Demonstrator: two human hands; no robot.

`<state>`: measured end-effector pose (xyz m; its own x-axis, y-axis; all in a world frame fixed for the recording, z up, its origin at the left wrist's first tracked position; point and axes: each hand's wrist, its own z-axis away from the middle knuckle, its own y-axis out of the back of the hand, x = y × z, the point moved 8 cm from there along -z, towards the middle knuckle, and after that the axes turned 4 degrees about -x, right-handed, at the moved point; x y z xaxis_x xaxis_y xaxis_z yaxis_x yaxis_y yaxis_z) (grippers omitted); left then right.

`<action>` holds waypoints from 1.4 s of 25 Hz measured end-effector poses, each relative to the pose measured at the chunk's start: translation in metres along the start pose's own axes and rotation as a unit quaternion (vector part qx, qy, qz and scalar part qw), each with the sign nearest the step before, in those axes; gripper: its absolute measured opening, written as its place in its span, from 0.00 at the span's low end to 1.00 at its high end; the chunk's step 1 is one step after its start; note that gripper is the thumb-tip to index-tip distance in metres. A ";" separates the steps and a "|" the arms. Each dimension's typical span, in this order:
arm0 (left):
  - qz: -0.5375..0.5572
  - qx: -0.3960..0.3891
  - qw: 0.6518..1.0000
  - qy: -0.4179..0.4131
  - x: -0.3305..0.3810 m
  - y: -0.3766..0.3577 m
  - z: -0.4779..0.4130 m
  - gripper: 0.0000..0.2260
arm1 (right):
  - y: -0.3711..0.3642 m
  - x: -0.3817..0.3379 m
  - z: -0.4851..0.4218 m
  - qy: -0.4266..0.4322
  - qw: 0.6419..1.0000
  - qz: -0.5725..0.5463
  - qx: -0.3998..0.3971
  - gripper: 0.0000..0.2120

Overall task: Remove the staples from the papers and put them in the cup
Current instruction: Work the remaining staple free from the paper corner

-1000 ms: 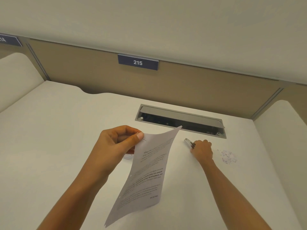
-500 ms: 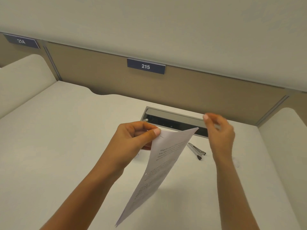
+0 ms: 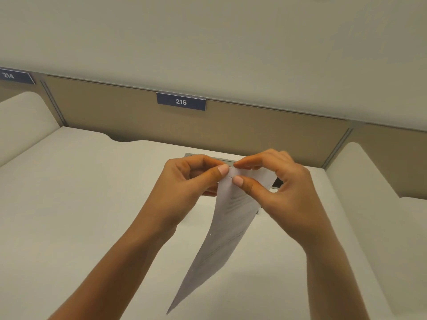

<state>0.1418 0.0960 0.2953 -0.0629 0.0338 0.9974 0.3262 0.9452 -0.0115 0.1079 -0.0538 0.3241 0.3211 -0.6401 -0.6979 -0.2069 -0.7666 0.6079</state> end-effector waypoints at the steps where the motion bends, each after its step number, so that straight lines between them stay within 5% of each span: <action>1: 0.000 -0.004 1.000 -0.006 0.003 -0.002 0.003 0.05 | 0.003 -0.003 0.004 -0.001 1.000 0.002 0.006 0.10; 6: -0.021 0.001 0.999 -0.031 0.012 -0.005 0.020 0.07 | 0.016 -0.015 0.027 -0.004 0.985 0.095 0.143 0.13; 9: -0.028 0.006 0.998 -0.059 0.022 -0.008 0.031 0.10 | 0.007 -0.021 0.040 0.012 0.983 0.055 0.172 0.06; 15: -0.031 0.000 0.994 -0.107 0.035 -0.017 0.050 0.15 | -0.003 -0.020 0.044 -0.036 0.979 -0.169 0.111 0.10; 19: -0.047 0.012 0.991 -0.128 0.037 -0.012 0.055 0.15 | 0.001 -0.003 0.042 -0.120 0.940 -0.306 0.092 0.13; 22: -0.054 0.028 0.989 -0.135 0.039 -0.006 0.059 0.12 | -0.005 0.007 0.041 -0.178 0.915 -0.358 0.054 0.19; 35: -0.055 0.039 0.988 -0.141 0.043 0.010 0.070 0.09 | -0.024 -0.002 0.040 -0.190 0.846 -0.497 -0.024 0.20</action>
<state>0.0762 0.1292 0.3335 -0.3585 0.0080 0.9335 0.2298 0.9700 0.0799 0.0749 -0.0361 0.2957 -0.0080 0.3426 -0.9395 0.0323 -0.9389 -0.3427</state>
